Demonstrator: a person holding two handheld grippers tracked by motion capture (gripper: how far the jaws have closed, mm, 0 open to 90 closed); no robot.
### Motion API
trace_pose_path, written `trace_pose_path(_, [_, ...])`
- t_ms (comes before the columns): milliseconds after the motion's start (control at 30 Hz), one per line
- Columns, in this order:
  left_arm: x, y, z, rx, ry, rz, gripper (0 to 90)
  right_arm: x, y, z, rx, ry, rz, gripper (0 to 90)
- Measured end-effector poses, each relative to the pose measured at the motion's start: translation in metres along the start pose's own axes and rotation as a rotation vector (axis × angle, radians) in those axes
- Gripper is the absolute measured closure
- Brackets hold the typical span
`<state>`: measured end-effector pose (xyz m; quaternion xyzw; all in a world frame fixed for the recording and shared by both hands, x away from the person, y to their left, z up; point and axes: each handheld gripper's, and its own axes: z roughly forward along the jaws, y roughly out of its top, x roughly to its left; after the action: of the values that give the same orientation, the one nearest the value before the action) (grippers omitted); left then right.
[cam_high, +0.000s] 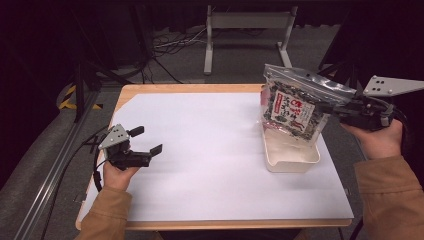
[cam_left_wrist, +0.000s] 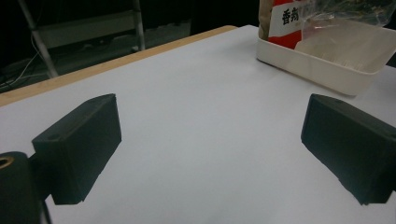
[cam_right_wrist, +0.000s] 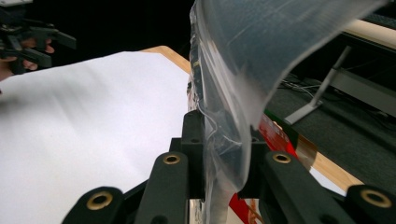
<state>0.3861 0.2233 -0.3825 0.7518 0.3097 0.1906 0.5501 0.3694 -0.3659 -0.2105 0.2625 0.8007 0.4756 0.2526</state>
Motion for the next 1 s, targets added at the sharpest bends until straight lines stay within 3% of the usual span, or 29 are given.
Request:
trace_pose_path(33, [0.000,0.000,0.000,0.004,0.003,-0.008,5.6,0.003,0.000,0.001,0.019,-0.028,-0.017,77.0])
trace_pose_path(433, [0.000,-0.001,0.000,-0.009,-0.004,-0.014,4.7,0.000,-0.009,0.007,0.047,-0.034,0.024,77.0])
trace_pose_path(1000, [-0.001,-0.001,0.000,-0.014,-0.009,-0.009,4.7,0.002,-0.024,0.020,0.104,-0.039,0.040,77.0])
